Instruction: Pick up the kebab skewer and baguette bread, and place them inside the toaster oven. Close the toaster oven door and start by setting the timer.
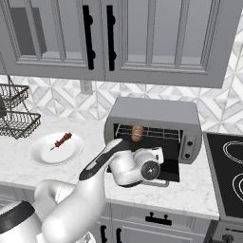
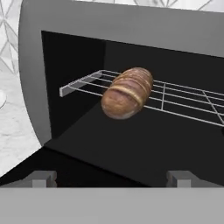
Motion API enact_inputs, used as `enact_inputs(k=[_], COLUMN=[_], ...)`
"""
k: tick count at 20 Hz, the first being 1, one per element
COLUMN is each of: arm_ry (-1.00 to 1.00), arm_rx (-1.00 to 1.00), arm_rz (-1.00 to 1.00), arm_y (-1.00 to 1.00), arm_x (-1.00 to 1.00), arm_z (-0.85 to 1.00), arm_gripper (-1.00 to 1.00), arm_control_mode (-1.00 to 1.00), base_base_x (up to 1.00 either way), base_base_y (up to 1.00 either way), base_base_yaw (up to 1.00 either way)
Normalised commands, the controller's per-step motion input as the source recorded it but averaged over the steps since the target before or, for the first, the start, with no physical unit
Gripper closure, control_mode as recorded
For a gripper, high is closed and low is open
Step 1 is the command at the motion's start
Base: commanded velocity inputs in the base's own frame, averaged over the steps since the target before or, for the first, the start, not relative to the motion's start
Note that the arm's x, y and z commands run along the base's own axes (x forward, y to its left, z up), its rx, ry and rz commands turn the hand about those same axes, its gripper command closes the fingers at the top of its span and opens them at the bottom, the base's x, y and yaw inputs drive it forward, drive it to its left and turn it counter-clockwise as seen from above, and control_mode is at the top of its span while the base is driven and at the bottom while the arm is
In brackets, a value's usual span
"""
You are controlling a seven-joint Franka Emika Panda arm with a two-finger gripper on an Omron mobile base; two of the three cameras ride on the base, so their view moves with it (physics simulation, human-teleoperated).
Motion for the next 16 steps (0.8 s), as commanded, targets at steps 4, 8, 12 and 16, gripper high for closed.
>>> enact_inputs(k=[4,8,12,16], arm_ry=[-0.18,-0.08,0.0,0.0], arm_rx=[0.07,0.05,0.06,0.06], arm_rz=[0.0,0.0,0.0,0.0], arm_y=[-0.01,0.0,0.0,0.0], arm_x=[0.0,0.0,0.01,0.21], arm_z=[0.27,0.37,0.23,0.2], arm_gripper=[-1.0,-1.0,-1.0,-1.0], arm_control_mode=[-1.0,-1.0,-1.0,-1.0], base_base_x=[0.0,0.0,0.0,0.0], base_base_y=[0.0,0.0,0.0,0.0], base_base_yaw=[0.0,0.0,0.0,0.0])
